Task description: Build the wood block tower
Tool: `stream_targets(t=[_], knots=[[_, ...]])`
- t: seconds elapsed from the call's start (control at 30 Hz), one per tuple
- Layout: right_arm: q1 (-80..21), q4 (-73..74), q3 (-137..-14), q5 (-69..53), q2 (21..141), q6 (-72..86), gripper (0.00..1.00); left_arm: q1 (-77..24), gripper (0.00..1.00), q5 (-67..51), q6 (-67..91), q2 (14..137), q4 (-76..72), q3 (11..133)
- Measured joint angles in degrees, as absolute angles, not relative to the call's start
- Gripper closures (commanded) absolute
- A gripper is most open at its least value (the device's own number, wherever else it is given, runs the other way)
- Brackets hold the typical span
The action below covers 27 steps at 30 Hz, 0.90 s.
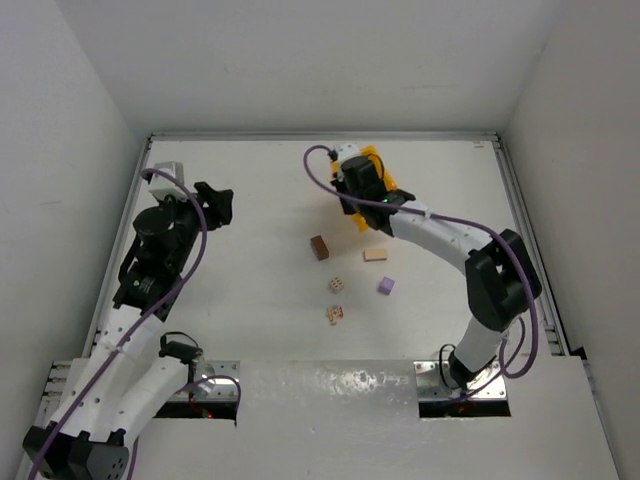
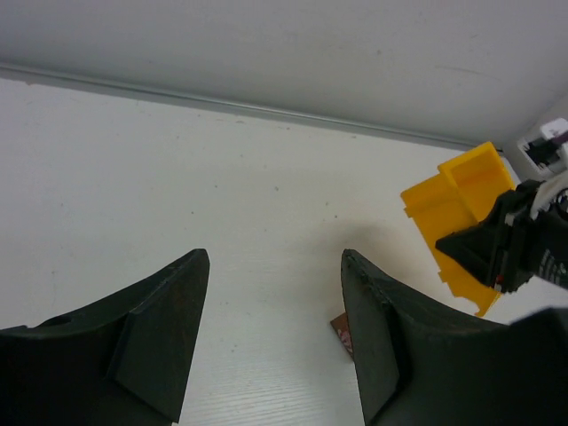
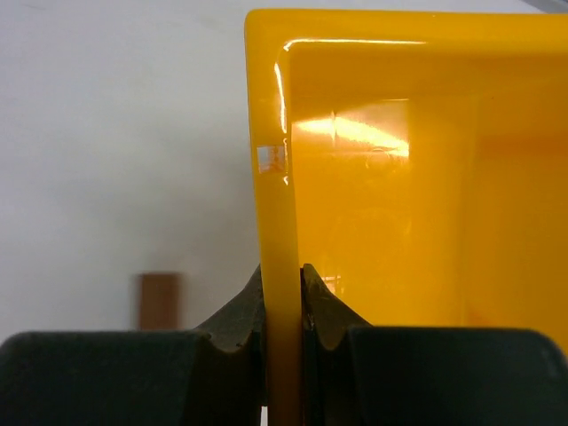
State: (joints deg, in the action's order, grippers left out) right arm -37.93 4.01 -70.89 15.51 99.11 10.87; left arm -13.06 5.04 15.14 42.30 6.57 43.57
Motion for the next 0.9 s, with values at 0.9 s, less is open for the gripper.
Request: stream_targets(t=[0.9], knots=[[-5.7, 16.9, -73.7, 13.9, 112.5, 11.9, 0.6, -15.1, 0.42, 0.1, 16.6, 35.1, 6.3, 43.6]])
